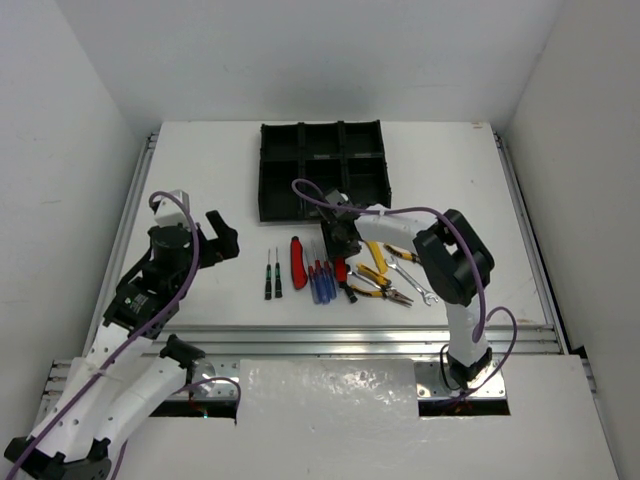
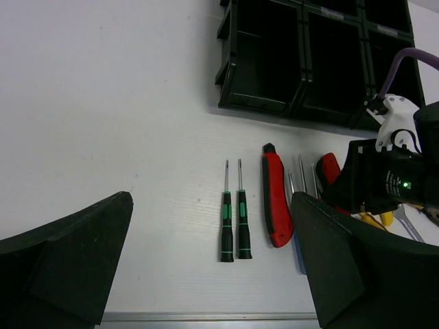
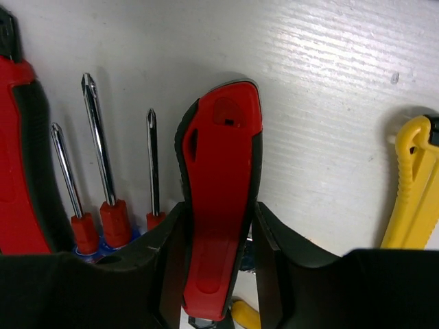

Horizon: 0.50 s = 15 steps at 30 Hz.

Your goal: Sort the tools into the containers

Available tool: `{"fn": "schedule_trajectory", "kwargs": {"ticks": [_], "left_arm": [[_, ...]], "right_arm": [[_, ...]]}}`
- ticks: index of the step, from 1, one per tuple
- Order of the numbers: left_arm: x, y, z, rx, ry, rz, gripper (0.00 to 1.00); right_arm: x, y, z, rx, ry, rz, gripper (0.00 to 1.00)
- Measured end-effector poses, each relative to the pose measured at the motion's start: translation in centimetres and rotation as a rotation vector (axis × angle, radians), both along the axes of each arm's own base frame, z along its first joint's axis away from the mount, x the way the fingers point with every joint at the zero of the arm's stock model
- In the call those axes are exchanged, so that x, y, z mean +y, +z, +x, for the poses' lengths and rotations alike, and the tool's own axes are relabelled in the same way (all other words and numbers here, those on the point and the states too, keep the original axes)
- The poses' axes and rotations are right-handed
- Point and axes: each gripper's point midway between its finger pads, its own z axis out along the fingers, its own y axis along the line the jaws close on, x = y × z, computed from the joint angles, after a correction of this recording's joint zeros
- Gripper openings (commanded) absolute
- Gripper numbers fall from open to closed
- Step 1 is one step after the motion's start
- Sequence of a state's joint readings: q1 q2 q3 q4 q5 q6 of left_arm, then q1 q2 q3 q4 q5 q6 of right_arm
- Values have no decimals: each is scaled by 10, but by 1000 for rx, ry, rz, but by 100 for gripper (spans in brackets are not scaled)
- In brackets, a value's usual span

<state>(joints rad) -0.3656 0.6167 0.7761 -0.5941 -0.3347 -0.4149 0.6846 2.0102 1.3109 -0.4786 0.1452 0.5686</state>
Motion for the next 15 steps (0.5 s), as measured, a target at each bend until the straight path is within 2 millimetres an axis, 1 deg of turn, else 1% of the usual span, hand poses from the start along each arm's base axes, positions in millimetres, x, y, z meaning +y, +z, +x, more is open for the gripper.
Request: {"fn": "schedule_trajectory", "kwargs": {"ticks": [1,4,6,9,12,15], "left_arm": [[0,0,0,-1,1,-1,100],[0,1,-1,-6,0,-3,100],[0,1,-1,-7,-4,-4,100],[-1,0,-1,-7,-10,-4,100],[-2,1,-1,-8,-15,-3,100],[-2,1,-1,-10,-18,-2,100]], "right_arm": [[1,0,1,-2,2,0,22],[2,0,0,-4,10,-4,21],[2,1,-1,-8,14,-8,19],[2,4,1,-21,16,-14,18],[-1,19,3,-58,14,-9,18],[-4,49,6,-124,7,17,18]]}}
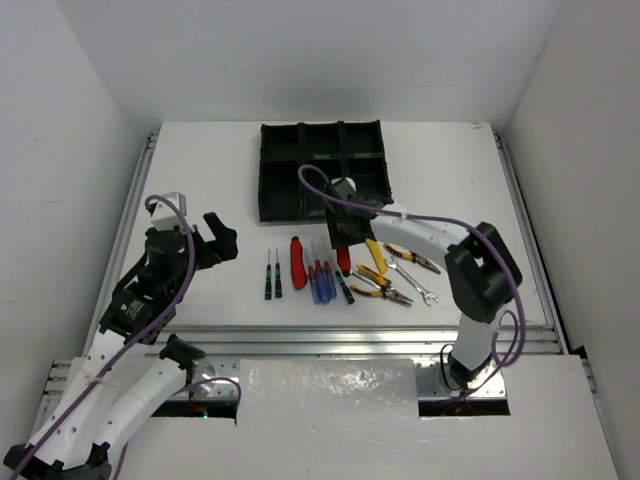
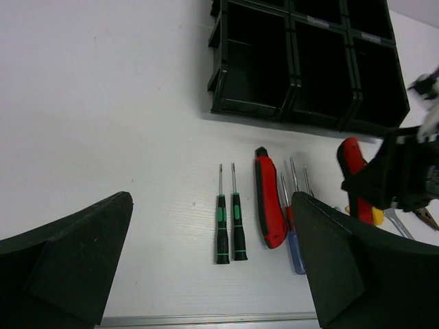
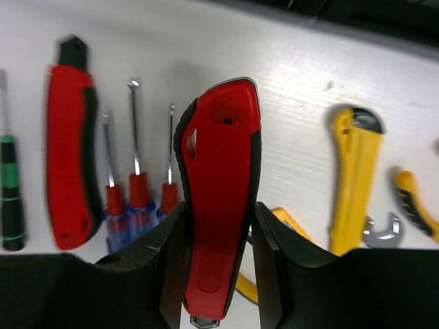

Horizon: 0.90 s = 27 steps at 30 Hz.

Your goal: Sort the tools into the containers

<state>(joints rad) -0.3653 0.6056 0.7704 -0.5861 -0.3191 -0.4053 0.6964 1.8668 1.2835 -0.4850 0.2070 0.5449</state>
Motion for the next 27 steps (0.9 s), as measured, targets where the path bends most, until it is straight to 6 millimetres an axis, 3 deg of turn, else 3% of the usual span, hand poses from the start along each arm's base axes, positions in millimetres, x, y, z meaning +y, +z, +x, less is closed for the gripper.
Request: {"fn": "schedule_trajectory", "kwargs": {"ticks": [4,6,10,12,15,18,22,23,27], "left_arm": [[0,1,-1,-6,-4,-2,100],[0,2,-1,-7,-5,0,100],[-2,2,0,-8,-12,-3,100],[-3,1,0,-5,-17,-4,100],[-4,0,2,1,-20,-1,100],[-5,-1,2,5,-24,0,100],[-7,-3,3,10,-36,-3,100],[-8,-4,3,12,-39,-4,100],[-11,-5,3,18,-53,-5,100]], "right_arm": [[-7,46,13,-104,-16,51,21],[-20,60,26,-130,-37,75,23],[-63,74,81,-152,-104,68,23],[-79,81,122,-186,-143,68,24],[-91,81,163,-207,-147,53,26],[-91,70,188,-202,-120,36,34],[-87,46,198,-161,-64,9,45],[-87,41,199,-152,-51,3,58],[-84,43,210,-157,-4,-18,70]]}}
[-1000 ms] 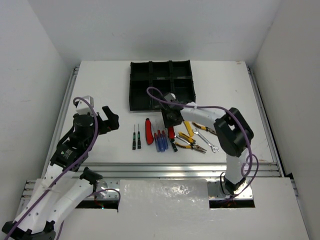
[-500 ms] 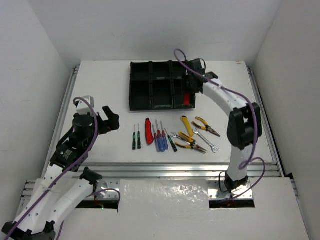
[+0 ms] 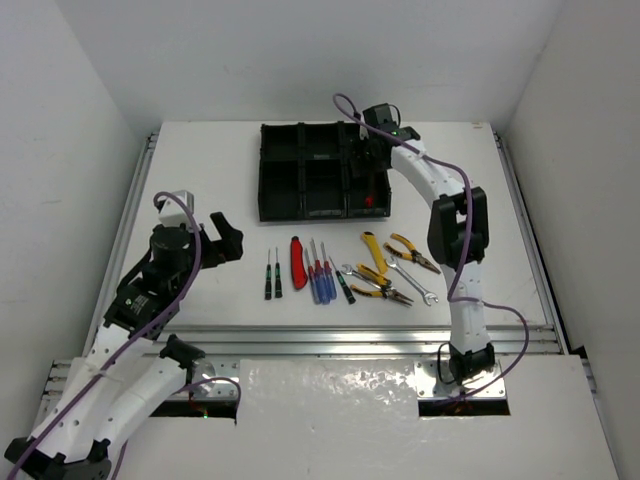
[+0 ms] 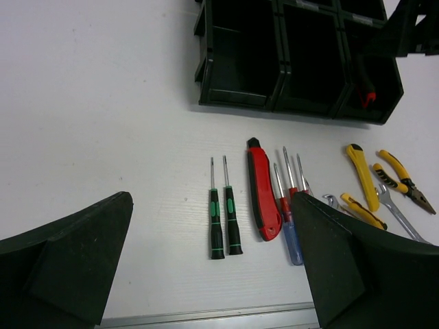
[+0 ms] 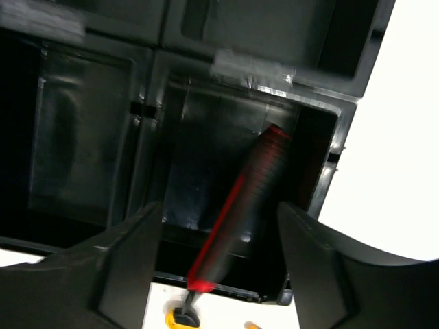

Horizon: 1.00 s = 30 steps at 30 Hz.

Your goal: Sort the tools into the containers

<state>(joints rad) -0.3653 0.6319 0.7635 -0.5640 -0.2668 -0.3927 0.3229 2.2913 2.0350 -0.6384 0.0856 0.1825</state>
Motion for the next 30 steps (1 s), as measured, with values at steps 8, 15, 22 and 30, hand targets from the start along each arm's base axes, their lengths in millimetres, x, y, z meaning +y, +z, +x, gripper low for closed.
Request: {"fn": "schedule_trajectory", "kwargs": {"ticks": [8,15,22,30], "left_arm": [[-2,-1,0,6,-11,0,100],[-2,-4,1,15,-9,5,100],[13,4,-2,-23,63,11,100],[28,24,-11,-108,138,-20,100]], "right_arm": [[2,16,3,-39,65,-11,72],[26,22,-84,24,108,-11,73],[129,40,-221,-14,252,108,64],[184,-15,-239,34,222,41,62]]}}
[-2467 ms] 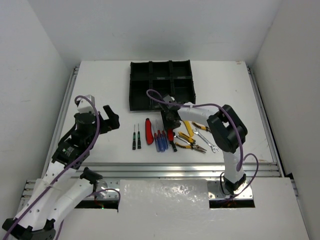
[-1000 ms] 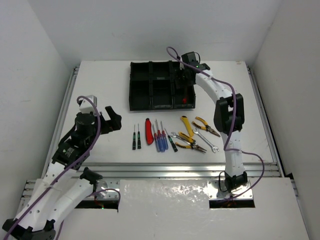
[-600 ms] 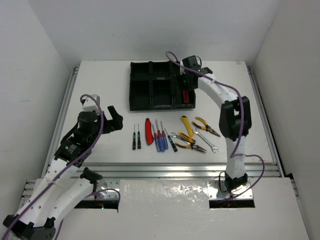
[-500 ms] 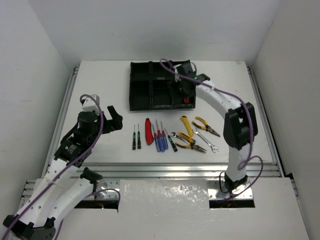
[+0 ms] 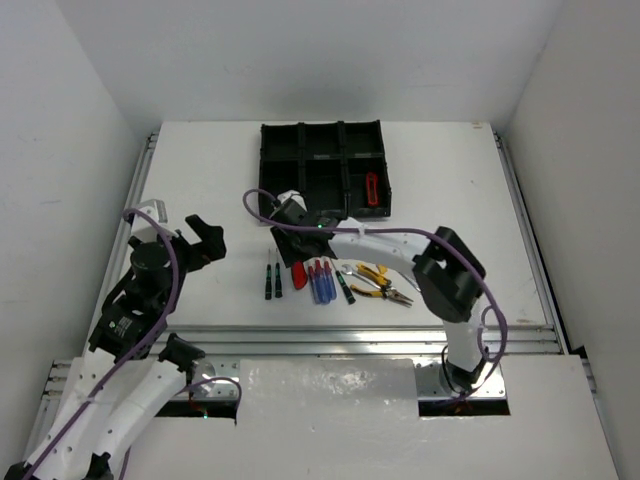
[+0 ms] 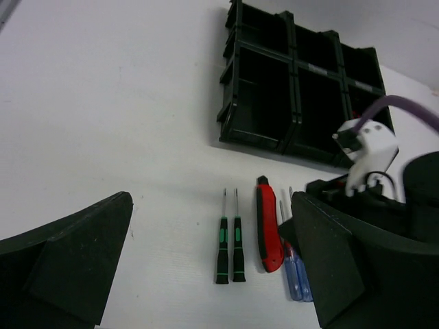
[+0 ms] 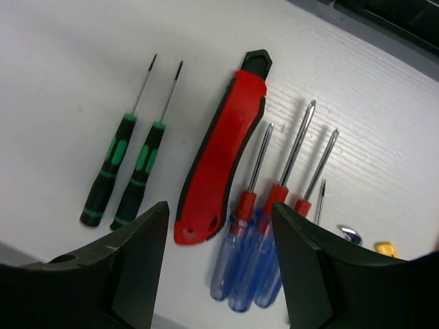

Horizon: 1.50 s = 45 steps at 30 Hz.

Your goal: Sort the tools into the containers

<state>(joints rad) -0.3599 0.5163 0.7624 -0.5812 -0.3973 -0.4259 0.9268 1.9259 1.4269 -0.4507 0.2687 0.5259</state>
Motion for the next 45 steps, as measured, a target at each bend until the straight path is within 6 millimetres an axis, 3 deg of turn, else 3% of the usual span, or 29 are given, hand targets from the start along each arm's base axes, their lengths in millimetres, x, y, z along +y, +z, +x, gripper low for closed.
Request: {"fn": "schedule_trajectory", "kwargs": {"ticks": [5,14,27,30,35,40,43,45], "left_arm": [[5,4,-2,-21,26,-5,100],[5,4,-2,-19,25,-4,100],[4,4,-2,-20,21,-5,100],[4,4,-2,-19,19,-6,100],[3,4,-2,-19,14,-7,100],[1,4,-2,-17,3,-10,100],[0,3,-2,-15,-1,-8,100],[0,3,-2,-11,-2,-7,100]], "right_arm": [[16,-27,18,-2,-46,-48,60],[23,-59,17,32,-45,-111,52],[28,-76,11,70,-49,-127,50],[31,-77,9,84,-52,-114,46],[35,-77,8,86,-58,-91,21],[32,-72,-4,85,-45,-87,15],[29,-53,-10,59,-18,-65,15],[27,-27,-11,18,1,-22,15]]}}
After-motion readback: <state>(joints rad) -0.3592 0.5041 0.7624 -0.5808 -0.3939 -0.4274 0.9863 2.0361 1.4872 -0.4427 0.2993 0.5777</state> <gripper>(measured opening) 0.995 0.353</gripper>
